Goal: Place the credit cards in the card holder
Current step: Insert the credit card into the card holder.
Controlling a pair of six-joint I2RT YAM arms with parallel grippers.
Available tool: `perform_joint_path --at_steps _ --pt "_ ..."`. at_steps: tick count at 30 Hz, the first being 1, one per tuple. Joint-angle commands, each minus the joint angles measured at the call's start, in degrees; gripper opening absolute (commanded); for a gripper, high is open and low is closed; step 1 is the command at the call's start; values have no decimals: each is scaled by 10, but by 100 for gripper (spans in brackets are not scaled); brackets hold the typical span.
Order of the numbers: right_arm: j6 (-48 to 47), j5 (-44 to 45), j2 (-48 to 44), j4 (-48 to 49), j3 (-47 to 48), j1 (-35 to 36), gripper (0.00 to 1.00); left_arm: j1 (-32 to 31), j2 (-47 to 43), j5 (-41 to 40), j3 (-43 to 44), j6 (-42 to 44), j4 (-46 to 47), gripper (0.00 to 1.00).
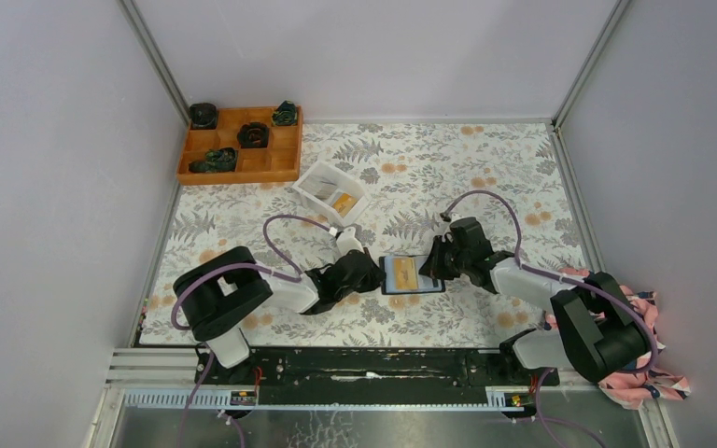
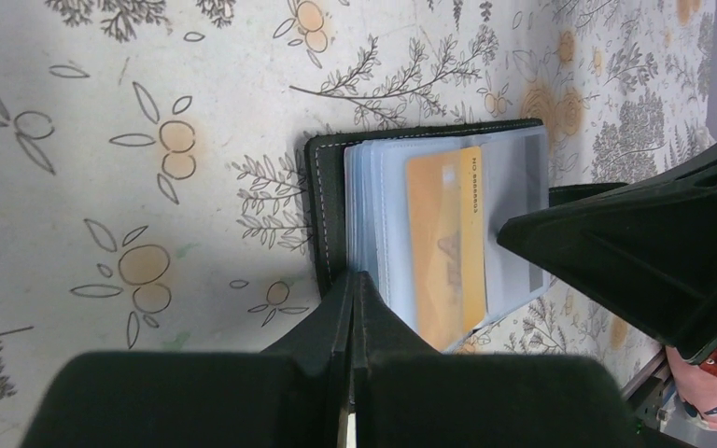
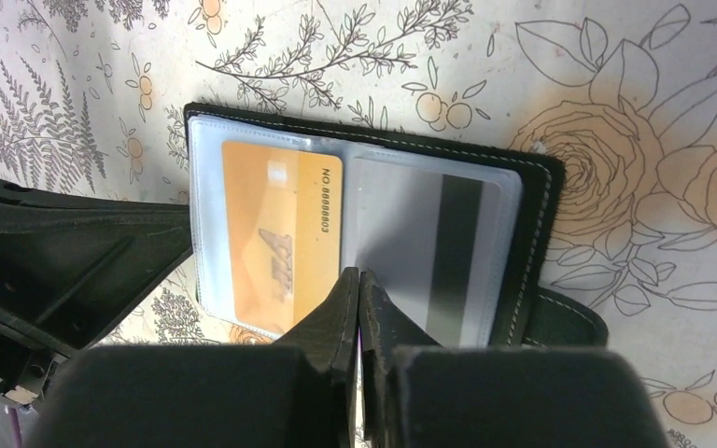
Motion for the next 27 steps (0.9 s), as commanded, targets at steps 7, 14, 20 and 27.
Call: perform_joint_path --at_steps 7,14,20,27 --pt "-17 41 38 0 22 18 1 7 64 -15 -15 22 -73 0" --pt "1 29 49 32 4 26 0 6 69 -11 -16 22 -68 0" --pt "22 4 55 66 -6 31 0 6 73 -7 -15 22 -65 0" --pt "42 -8 47 93 -10 43 0 7 76 -6 -17 22 -64 0"
